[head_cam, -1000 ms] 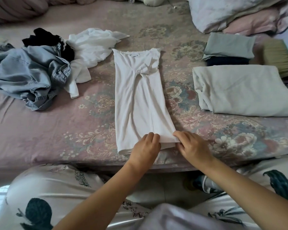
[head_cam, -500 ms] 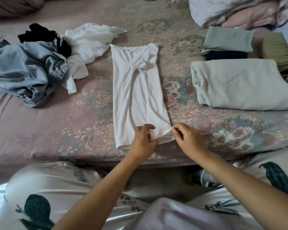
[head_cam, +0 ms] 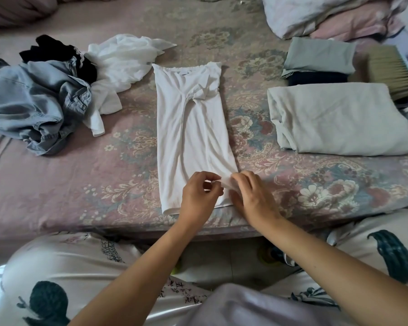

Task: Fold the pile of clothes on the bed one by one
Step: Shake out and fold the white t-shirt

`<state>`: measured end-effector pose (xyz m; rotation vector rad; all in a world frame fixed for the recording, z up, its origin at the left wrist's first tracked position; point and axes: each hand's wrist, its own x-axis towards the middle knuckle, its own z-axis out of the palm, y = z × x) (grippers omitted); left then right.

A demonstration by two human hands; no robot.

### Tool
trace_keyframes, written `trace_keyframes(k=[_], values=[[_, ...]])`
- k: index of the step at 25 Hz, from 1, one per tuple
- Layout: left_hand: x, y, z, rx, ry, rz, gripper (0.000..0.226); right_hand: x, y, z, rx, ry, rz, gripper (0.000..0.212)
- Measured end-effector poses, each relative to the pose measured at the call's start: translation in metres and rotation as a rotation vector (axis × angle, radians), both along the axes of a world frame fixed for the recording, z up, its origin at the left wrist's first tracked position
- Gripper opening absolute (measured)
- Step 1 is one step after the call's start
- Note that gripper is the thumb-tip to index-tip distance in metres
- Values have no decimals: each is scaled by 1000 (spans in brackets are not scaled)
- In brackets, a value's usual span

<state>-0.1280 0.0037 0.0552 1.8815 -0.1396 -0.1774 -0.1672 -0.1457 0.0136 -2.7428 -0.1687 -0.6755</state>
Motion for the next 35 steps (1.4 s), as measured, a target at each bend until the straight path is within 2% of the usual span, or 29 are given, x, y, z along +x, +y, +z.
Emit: trace_keyframes(k=[2, 4, 6, 8, 11, 14, 16, 19, 21, 23, 25, 27, 29, 32, 35], values=[[-2, -3, 1, -16, -8, 24, 16, 3, -3, 1, -54, 26, -61, 54], [-5, -5, -3, 48, -75, 8, 11, 4, -11, 0, -112, 22, -81, 56], [-8, -3, -15, 219, -378, -83, 6, -1, -22, -1, -181, 11, -51, 51], [-9, -1, -36, 481, -710, -225, 7, -6, -30, -4, -283, 6, -13, 41], [-16, 3, -55, 721, -866, -358, 18, -11, -34, -9, -410, 16, 47, 26], [-15, 23, -48, 726, -928, -400, 2, -11, -38, -7, -441, 12, 85, 21], [-7, 50, -41, 762, -975, -352, 19, -13, -38, -4, -436, 19, 153, 25], [10, 94, -37, 946, -947, -263, 41, -12, -22, -1, -402, 53, 326, 34], [14, 112, -39, 948, -847, -255, 40, -5, -2, 2, -302, 106, 374, 35], [15, 118, -40, 847, -804, -247, 26, 3, 27, 12, -22, 258, 332, 33], [13, 118, -36, 792, -783, -212, 11, 16, 54, 27, 272, 493, 218, 36], [9, 113, -36, 769, -775, -205, 17, 30, 79, 37, 304, 643, 97, 39], [5, 110, -38, 794, -818, -230, 3, 39, 97, 43, 245, 637, 19, 32], [-1, 113, -35, 873, -893, -275, 37, 40, 107, 46, 295, 679, -7, 21], [-4, 123, -42, 904, -893, -338, 52, 32, 104, 42, 440, 697, -45, 19]])
